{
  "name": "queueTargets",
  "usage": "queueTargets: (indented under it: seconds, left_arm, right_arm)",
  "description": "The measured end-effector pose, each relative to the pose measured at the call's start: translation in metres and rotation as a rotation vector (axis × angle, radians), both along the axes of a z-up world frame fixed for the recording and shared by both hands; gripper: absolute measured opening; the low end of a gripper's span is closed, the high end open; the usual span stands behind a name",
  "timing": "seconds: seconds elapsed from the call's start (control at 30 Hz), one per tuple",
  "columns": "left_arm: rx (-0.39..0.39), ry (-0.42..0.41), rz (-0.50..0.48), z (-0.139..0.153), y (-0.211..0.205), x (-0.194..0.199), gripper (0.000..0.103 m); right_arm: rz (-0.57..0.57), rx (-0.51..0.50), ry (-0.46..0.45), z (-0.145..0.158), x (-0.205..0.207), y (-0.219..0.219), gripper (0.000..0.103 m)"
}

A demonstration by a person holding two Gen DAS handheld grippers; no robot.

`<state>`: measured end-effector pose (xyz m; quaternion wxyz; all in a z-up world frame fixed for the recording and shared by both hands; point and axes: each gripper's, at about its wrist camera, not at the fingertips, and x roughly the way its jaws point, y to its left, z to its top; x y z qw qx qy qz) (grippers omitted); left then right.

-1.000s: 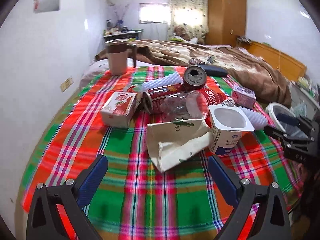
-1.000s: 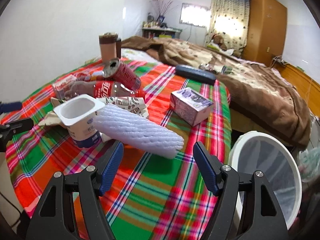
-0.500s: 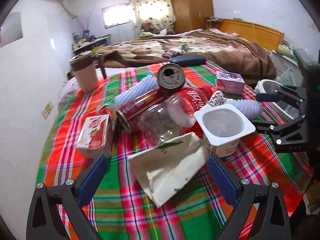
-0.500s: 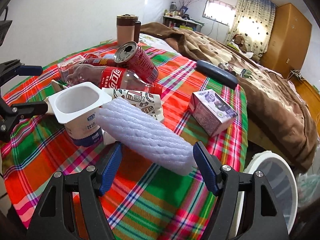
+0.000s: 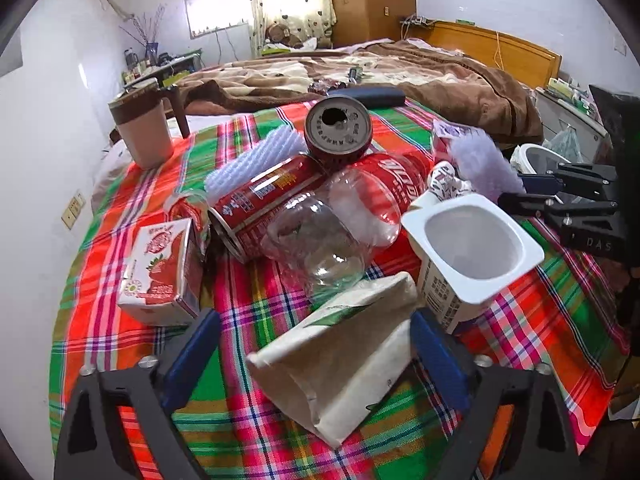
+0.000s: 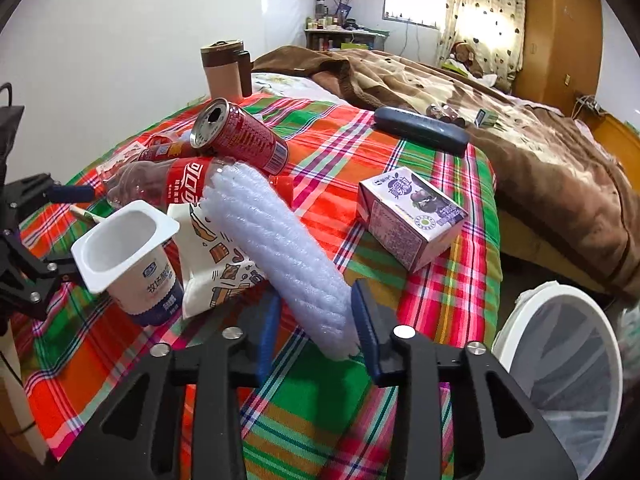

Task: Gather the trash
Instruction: 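Grasp the white paper bag with the left tool while the right tool grasps the foam net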

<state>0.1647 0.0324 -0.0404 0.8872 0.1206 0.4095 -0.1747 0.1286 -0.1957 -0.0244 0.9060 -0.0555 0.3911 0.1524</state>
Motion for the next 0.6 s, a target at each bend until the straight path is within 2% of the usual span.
queueTargets:
  seconds: [0.03,0.1,0.2,0.43,0.5,0.6]
  left_arm:
    - [0.001,0.004,-0.006,-0.001,-0.001,0.000,0.086]
    - [0.004,0.014,-0.021,-0.002,-0.003,0.001,0.080]
    - [-0.025,0.032,-0.034,-0.002,-0.005,0.002,0.068]
    - [-0.085,0.054,0.009,-0.003,0.004,0.003,0.047]
    - [-0.096,0.056,0.025,-0.003,0.007,0.003,0.037]
    - [-0.124,0.068,0.026,-0.004,0.007,0.001,0.030]
  right_arm:
    - [-0.005,0.014,0.002,0.001,-0.001,-0.001,0.023]
    - [-0.008,0.044,0.003,0.003,-0.001,-0.004,0.022]
    - [-0.020,0.069,-0.001,0.005,-0.002,-0.006,0.022]
    - [-0.025,0.096,0.002,0.004,-0.002,-0.008,0.022]
    - [-0.028,0.101,0.003,0.003,-0.001,-0.008,0.022]
    - [-0.033,0.108,0.007,0.002,-0.001,-0.009,0.022]
